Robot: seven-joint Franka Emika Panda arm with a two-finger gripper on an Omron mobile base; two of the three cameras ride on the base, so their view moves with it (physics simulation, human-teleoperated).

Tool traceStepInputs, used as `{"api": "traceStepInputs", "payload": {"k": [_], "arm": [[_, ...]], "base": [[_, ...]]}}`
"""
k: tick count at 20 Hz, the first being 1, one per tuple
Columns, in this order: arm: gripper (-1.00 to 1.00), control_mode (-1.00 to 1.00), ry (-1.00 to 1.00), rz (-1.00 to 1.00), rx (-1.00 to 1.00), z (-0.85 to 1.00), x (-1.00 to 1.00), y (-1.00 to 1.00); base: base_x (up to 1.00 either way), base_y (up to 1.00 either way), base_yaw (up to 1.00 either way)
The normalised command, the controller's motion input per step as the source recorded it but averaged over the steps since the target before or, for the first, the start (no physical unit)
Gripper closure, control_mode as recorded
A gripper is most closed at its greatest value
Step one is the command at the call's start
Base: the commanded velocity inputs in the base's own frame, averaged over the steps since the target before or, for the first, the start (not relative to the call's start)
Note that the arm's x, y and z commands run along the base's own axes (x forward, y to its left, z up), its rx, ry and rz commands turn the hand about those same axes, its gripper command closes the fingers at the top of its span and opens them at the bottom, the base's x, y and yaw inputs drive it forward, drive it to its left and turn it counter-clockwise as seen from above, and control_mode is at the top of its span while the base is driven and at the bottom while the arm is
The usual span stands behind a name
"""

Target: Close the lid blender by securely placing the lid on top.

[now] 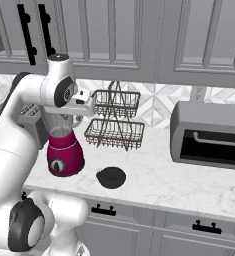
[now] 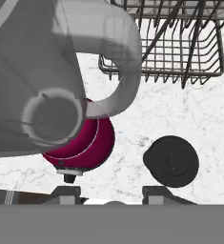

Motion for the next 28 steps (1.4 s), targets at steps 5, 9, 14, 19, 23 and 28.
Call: {"api": "traceStepInputs", "payload": {"k": [5, 9, 14, 19, 23, 28], "arm": [[-1.0, -1.0, 0.0, -0.03, 0.03, -0.18, -0.33, -0.2], [-1.0, -1.0, 0.0, -0.12, 0.15, -0.57, -0.27, -0.93], [-1.0, -1.0, 0.05, -0.07, 0.06, -0.46, -0.04, -0.62], [-1.0, -1.0, 0.19, 0.0, -0.01, -0.63, 0.11, -0.12], [-1.0, -1.0, 0.17, 0.0, -0.02, -0.62, 0.01, -0.02], [-1.0, -1.0, 0.1, 0.0, -0.01, -0.43, -0.05, -0.04]], "base": [[0.0, 0.0, 0.0], [0.0, 0.0, 0.0], [0.0, 0.0, 0.0], [0.0, 0.0, 0.0], [0.0, 0.0, 0.0], [0.0, 0.0, 0.0]]}}
